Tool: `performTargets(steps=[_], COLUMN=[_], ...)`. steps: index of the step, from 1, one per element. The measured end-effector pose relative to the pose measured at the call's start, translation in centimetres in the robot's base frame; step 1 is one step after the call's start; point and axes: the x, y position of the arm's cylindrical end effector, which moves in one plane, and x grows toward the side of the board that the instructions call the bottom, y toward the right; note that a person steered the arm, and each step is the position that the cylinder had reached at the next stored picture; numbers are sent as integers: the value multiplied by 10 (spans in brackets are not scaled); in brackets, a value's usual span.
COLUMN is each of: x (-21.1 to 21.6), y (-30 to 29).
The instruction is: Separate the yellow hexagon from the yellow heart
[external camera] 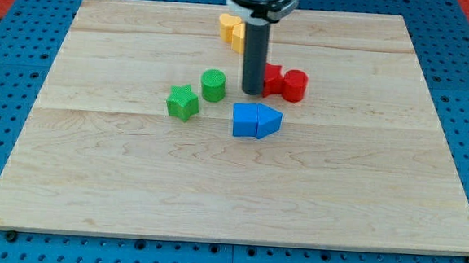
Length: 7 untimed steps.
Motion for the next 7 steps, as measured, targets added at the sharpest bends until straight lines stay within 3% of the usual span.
performTargets(steps=[2,4,5,7], x=[-56,-149,-168,-142], y=[33,40,2,-90])
